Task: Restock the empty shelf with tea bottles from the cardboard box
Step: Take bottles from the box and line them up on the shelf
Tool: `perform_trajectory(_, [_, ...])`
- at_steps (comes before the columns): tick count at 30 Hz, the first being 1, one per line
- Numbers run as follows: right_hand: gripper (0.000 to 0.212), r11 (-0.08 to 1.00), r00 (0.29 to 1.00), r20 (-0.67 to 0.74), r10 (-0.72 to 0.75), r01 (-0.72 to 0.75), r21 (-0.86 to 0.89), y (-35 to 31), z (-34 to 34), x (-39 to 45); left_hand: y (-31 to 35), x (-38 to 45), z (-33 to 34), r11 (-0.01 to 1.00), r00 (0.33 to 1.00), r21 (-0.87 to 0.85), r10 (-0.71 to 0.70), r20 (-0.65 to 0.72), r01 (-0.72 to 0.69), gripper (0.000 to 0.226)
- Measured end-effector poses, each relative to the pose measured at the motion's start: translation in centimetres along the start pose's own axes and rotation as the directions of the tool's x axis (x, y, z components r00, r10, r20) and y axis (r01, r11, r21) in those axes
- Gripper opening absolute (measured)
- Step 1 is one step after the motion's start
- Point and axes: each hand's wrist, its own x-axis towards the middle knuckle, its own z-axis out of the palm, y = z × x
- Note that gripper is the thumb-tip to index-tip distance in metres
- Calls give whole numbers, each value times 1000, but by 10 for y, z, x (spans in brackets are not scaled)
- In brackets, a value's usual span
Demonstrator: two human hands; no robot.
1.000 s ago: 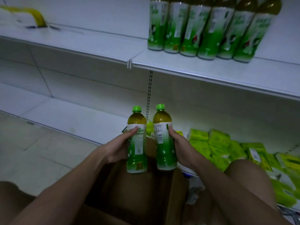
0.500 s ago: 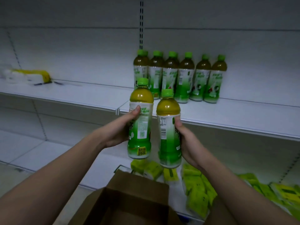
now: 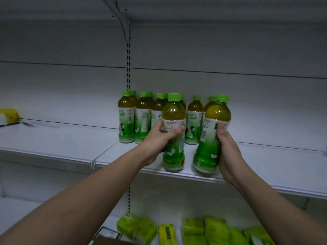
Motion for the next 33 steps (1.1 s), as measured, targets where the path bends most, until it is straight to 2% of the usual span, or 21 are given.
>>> perform_trajectory(5, [55, 992, 998, -60, -25, 18, -126, 14, -25, 27, -23, 38, 27, 1000, 1000, -2, 13, -12, -13, 73])
perform_trajectory(6, [53, 987, 998, -57, -35, 26, -156, 17, -28, 32, -27, 46, 30, 1000, 1000, -5, 15, 0, -15, 70])
perform_trajectory(9, [50, 976, 997, -48, -53, 42, -212, 22, -31, 46, -31, 65, 42, 1000, 999, 10, 28, 30, -28, 37])
perform_trajectory(10, [51, 974, 997, -49, -52, 40, -221, 23, -32, 49, -32, 70, 46, 999, 999, 22, 34, 24, -35, 35])
perform_trajectory(13, [53, 967, 998, -53, -35, 20, -255, 23, -33, 52, -40, 78, 57, 992, 998, 107, 65, -25, -62, 56])
perform_trajectory(15, [54, 956, 999, -38, -6, -6, -295, 20, -36, 52, -43, 73, 55, 972, 999, 232, 35, -26, -28, 70])
perform_trajectory(18, [47, 896, 1000, -1, 7, -6, -445, 15, -49, 47, -49, 63, 39, 824, 998, 565, -12, -56, 41, 89])
perform_trajectory(21, [51, 815, 1000, 1, -17, 15, -579, 19, -63, 42, -53, 56, 33, 747, 994, 665, 64, -85, 9, 93])
perform_trajectory(24, [47, 789, 998, -52, -48, 6, -615, 26, -63, 48, -53, 60, 41, 730, 966, 683, 197, -167, -31, 69])
perform_trajectory(29, [42, 739, 988, -120, -100, -7, -674, 39, -56, 73, -61, 74, 60, 479, 929, 877, 336, -157, -25, 37])
perform_trajectory(33, [44, 736, 983, -150, -105, -24, -676, 48, -58, 95, -67, 92, 68, 396, 913, 918, 369, -176, 17, 32])
